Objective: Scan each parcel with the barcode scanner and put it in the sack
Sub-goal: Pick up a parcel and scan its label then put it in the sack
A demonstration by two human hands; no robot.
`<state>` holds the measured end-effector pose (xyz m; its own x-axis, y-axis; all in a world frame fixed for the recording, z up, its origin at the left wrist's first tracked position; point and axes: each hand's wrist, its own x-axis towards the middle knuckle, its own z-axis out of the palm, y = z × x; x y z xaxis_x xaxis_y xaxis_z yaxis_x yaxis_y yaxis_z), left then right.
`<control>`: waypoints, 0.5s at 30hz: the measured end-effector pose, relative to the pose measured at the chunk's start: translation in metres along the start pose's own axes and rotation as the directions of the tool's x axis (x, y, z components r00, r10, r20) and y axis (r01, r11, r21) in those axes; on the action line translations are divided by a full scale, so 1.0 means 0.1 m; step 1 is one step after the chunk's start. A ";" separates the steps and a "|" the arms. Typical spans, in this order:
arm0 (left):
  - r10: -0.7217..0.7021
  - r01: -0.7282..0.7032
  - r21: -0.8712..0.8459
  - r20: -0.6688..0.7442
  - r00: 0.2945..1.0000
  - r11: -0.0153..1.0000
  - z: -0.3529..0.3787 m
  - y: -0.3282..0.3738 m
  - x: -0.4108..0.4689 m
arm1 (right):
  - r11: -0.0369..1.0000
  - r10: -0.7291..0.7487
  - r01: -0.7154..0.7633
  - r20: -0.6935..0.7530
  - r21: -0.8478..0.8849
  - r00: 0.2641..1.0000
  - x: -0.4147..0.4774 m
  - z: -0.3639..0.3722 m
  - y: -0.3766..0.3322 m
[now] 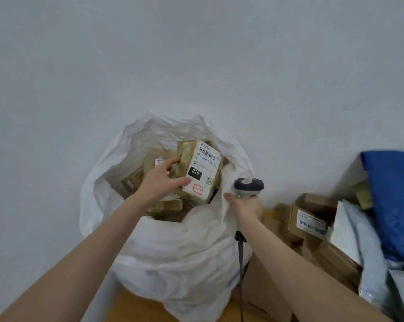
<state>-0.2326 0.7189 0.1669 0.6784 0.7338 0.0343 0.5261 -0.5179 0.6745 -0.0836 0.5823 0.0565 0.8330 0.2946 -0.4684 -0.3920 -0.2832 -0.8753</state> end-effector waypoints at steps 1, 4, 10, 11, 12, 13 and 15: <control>0.009 -0.009 0.018 0.005 1.000 1.000 -0.01 0.00 0.03 | 0.999 0.018 -0.018 -0.023 -0.028 1.000 0.04 0.03 -0.01; 0.009 -0.011 0.066 0.034 0.999 0.998 -0.08 0.02 0.12 | 0.996 0.028 -0.025 -0.044 0.084 0.999 0.04 -0.06 -0.10; -0.010 -0.082 0.330 0.269 0.963 0.940 -0.14 0.26 0.20 | 0.854 -0.212 0.197 -0.023 0.481 0.977 -0.42 -0.71 -0.96; -0.002 -0.122 0.372 0.316 0.949 0.920 -0.08 0.30 0.20 | 0.832 -0.261 0.241 -0.030 0.500 0.965 -0.50 -0.80 -1.06; 0.001 -0.161 0.401 0.372 0.928 0.902 -0.01 0.32 0.20 | 0.822 -0.300 0.275 -0.031 0.498 0.954 -0.57 -0.86 -1.12; -0.013 -0.196 0.421 0.445 0.895 0.886 0.07 0.33 0.17 | 0.827 -0.322 0.293 -0.023 0.480 0.947 -0.63 -0.91 -1.12; -0.117 -0.235 0.470 0.606 0.787 0.851 0.30 0.28 0.09 | 0.860 -0.312 0.284 -0.003 0.423 0.950 -0.67 -0.98 -1.01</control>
<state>-0.1962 0.6975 0.1637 0.7829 0.3721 -0.4986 0.5294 -0.8195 0.2197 -0.0617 0.5020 0.1884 0.9150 0.3652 -0.1714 -0.2658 0.2260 -0.9372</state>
